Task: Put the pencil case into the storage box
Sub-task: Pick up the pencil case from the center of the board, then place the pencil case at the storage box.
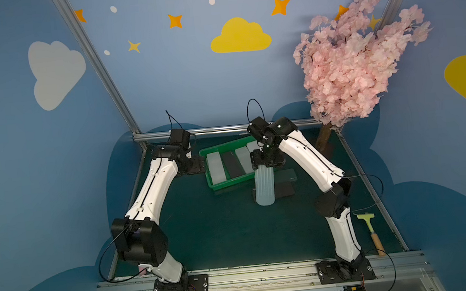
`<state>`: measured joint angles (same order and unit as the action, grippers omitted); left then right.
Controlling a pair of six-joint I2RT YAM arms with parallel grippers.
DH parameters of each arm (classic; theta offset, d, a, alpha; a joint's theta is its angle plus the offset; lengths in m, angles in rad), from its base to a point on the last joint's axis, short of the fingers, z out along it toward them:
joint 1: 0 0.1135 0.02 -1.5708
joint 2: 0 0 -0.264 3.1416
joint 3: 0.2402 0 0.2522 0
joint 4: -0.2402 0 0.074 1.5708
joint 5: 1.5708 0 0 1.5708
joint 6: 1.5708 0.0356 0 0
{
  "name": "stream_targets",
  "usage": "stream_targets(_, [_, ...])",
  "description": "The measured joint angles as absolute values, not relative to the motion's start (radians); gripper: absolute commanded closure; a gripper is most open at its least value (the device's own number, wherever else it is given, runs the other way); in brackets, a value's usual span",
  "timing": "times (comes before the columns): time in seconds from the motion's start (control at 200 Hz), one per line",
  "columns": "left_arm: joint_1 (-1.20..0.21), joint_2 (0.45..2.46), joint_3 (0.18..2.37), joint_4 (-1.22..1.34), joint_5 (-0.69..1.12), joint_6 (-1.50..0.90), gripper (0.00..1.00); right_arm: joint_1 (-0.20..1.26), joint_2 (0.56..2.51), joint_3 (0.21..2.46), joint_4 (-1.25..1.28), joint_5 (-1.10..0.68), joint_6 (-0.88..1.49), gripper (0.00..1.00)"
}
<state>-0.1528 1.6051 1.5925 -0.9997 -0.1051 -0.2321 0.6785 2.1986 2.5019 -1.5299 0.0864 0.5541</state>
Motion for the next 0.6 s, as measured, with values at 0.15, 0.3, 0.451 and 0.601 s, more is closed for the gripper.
stream_targets(0.15, [-0.153,1.57,1.568,-1.004,-0.112,-0.231,0.04,0.637,2.239,2.537,-1.459,0.134,0.507,0.49])
stream_targets(0.3, [-0.153,1.56,1.546,-1.007,-0.113,-0.231,0.04,0.632,2.24,2.54,-1.32,0.157,0.467,0.49])
stream_targets(0.451, [-0.153,1.559,1.54,-1.009,-0.113,-0.231,0.04,0.622,2.257,2.572,-1.194,0.156,0.465,0.5])
stream_targets(0.601, [-0.153,1.556,1.53,-1.008,-0.112,-0.232,0.04,0.614,2.28,2.578,-1.063,0.157,0.485,0.51])
